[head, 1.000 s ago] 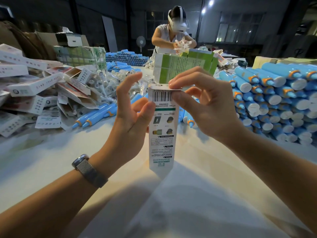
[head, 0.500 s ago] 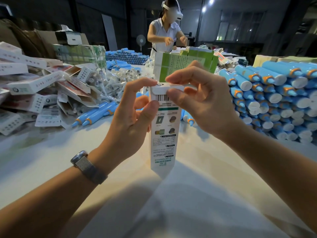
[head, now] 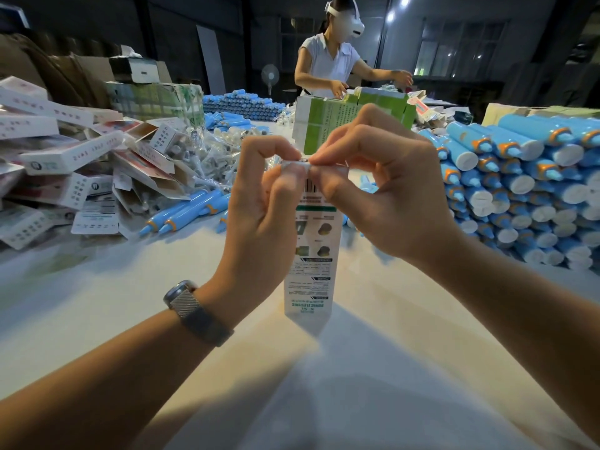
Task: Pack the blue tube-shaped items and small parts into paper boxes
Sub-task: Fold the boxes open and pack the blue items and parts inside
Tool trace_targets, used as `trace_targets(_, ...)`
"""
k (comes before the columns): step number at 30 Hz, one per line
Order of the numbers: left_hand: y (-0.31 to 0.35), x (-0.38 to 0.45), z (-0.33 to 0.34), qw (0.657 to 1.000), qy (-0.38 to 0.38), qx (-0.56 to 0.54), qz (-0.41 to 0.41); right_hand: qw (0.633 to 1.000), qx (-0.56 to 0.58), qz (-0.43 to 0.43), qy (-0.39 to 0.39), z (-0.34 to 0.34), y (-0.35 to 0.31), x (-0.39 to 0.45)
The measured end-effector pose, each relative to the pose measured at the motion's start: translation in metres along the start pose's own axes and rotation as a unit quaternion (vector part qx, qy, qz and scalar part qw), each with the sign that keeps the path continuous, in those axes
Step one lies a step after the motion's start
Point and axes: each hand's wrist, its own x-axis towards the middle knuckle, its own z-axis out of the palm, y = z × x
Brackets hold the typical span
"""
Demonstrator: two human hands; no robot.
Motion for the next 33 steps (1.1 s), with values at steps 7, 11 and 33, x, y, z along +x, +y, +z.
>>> trace_targets(7, 0.0, -0.001, 0.015, 0.998, 0.055, -0.034, -0.007, 0.998, 0.027, 0.037, 0.031, 0.003, -0.006, -0.001)
trace_targets(11, 0.001, 0.0, 0.016, 0.997, 0.061, -0.041, -0.018, 0.996, 0.052, 0.071, 0.01, -0.002, -0.008, 0.004)
trace_targets(33, -0.003, -0.007, 0.006, 0.999, 0.012, 0.037, 0.035, 0.985, 0.074, 0.074, -0.14, -0.023, -0.008, 0.017)
